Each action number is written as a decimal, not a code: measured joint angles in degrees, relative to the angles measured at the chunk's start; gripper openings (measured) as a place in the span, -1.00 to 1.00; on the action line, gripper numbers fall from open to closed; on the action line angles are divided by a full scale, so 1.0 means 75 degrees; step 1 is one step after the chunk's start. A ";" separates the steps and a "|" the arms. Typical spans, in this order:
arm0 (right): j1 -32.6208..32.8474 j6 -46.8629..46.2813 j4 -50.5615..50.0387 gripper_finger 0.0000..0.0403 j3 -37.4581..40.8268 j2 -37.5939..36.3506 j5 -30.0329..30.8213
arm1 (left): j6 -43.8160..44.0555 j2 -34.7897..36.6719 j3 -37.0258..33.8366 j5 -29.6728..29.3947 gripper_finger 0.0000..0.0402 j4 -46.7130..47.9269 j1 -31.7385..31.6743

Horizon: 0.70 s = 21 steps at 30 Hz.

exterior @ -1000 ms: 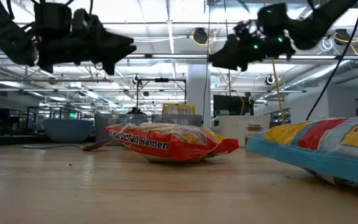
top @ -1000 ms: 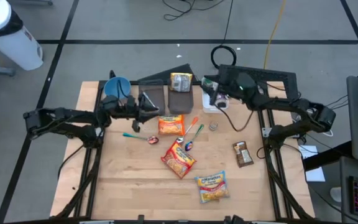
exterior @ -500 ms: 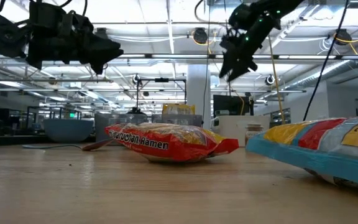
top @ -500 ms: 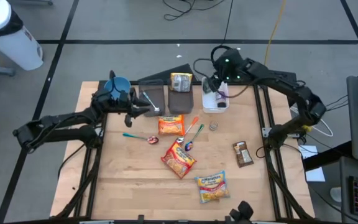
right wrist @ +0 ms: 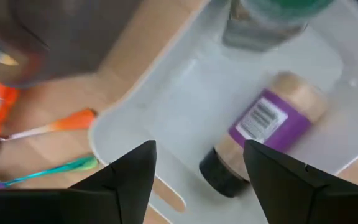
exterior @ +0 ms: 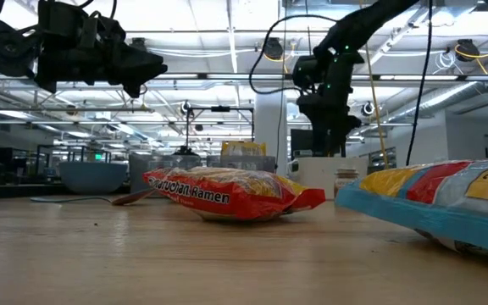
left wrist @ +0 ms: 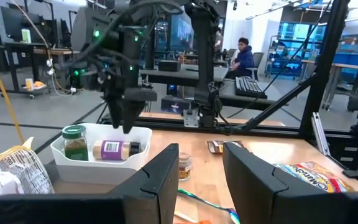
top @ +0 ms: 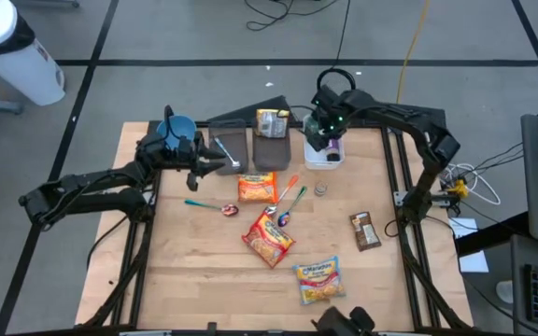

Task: Pick & Place Food Item
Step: Put the purple seasoning bottle into the white bin

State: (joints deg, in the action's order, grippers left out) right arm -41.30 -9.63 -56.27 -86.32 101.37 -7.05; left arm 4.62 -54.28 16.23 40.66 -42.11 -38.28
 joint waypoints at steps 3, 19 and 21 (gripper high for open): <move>0.0000 -0.0185 -0.0133 0.18 -0.0003 0.0165 0.0398 | 0.0003 0.0000 0.0000 0.0000 -0.35 0.0004 0.0000; 0.0003 -0.0773 -0.0205 0.18 -0.0002 0.0489 0.0996 | -0.0181 -0.0003 0.0000 0.0000 -0.35 0.0058 0.0028; 0.0003 -0.0773 -0.0004 0.18 0.0070 0.0489 0.1029 | -0.0181 -0.0003 0.0000 -0.0001 -0.35 0.0058 0.0076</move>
State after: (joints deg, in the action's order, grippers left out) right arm -41.28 -15.42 -56.30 -85.80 105.03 0.67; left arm 3.27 -54.30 16.23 40.65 -41.67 -37.71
